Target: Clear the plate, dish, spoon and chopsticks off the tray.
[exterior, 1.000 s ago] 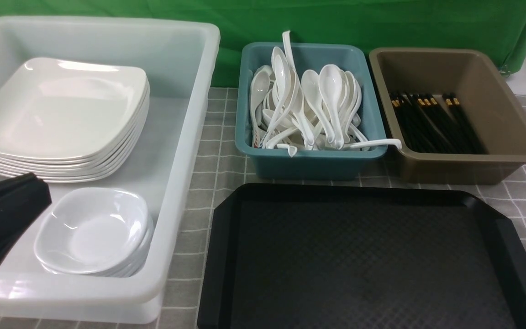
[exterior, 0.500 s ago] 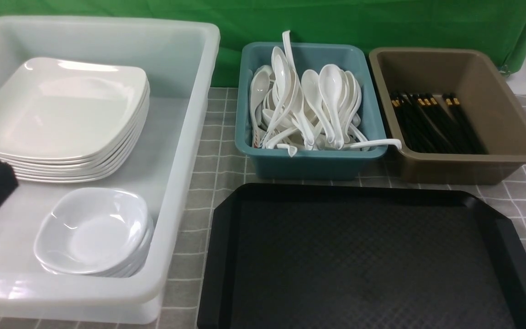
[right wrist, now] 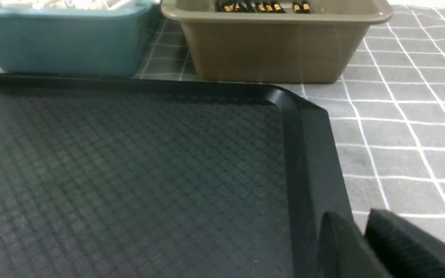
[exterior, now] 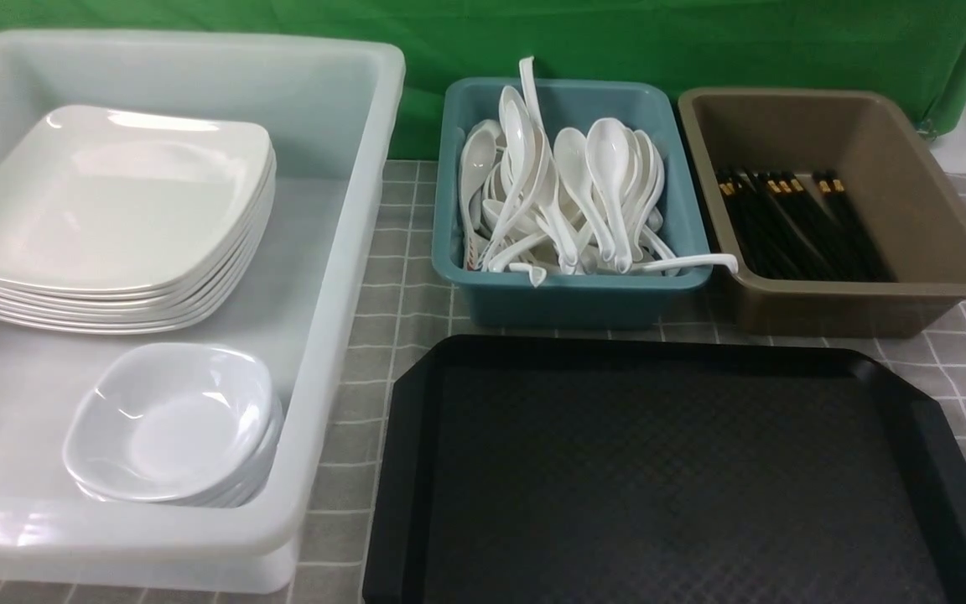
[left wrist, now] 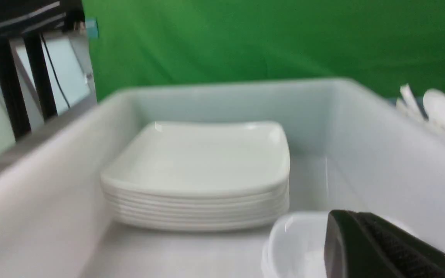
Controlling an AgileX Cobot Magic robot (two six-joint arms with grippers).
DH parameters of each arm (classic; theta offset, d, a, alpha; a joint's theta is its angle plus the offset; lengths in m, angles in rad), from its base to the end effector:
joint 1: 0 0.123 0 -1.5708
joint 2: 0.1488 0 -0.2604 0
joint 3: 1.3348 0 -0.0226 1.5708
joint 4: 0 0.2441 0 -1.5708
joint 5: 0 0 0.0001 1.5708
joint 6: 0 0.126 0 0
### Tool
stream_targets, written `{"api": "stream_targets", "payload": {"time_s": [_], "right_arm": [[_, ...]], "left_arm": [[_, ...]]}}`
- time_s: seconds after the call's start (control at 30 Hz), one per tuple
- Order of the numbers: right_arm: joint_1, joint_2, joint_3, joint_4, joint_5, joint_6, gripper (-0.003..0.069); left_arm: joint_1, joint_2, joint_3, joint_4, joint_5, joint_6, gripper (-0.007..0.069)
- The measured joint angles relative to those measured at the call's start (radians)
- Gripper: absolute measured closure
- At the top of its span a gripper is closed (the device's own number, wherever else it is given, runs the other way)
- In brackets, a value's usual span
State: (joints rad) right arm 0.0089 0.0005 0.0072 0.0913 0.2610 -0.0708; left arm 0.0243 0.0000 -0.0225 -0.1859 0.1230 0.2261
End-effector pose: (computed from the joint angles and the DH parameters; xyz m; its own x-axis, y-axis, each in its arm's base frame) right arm 0.1079 0.0039 0.1809 -0.1800 0.0158 -0.9835 -0.0289 0.9994 0.0214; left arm 0.1086 -0.0002 0.2093 -0.0113 0.0413 -0.9991 -0.0012 0.9991 0.0413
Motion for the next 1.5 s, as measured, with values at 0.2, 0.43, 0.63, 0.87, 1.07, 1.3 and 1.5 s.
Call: {"api": "stream_targets", "payload": {"time_s": [0.2,0.43,0.63,0.87,1.07,1.3,1.5], "right_arm": [[0.0,0.0,0.0,0.0,-0.004,0.0,0.0515],[0.0,0.0,0.0,0.0,-0.006,0.0,0.0505],[0.0,0.0,0.0,0.0,-0.007,0.0,0.0494],[0.0,0.0,0.0,0.0,-0.007,0.0,0.0482],[0.0,0.0,0.0,0.0,-0.007,0.0,0.0473],[0.0,0.0,0.0,0.0,-0.007,0.0,0.0461],[0.0,0.0,0.0,0.0,-0.007,0.0,0.0449]], "left_arm": [[0.006,-0.003,0.027,0.029,0.098,-0.098,0.0613],[0.006,-0.003,0.028,0.029,0.093,-0.104,0.0613],[0.006,-0.003,0.028,0.029,0.093,-0.104,0.0613],[0.006,-0.003,0.028,0.029,0.093,-0.104,0.0613],[0.006,-0.003,0.028,0.029,0.093,-0.104,0.0613],[0.006,-0.003,0.028,0.029,0.093,-0.104,0.0613],[0.006,-0.003,0.028,0.029,0.093,-0.104,0.0613]]}}
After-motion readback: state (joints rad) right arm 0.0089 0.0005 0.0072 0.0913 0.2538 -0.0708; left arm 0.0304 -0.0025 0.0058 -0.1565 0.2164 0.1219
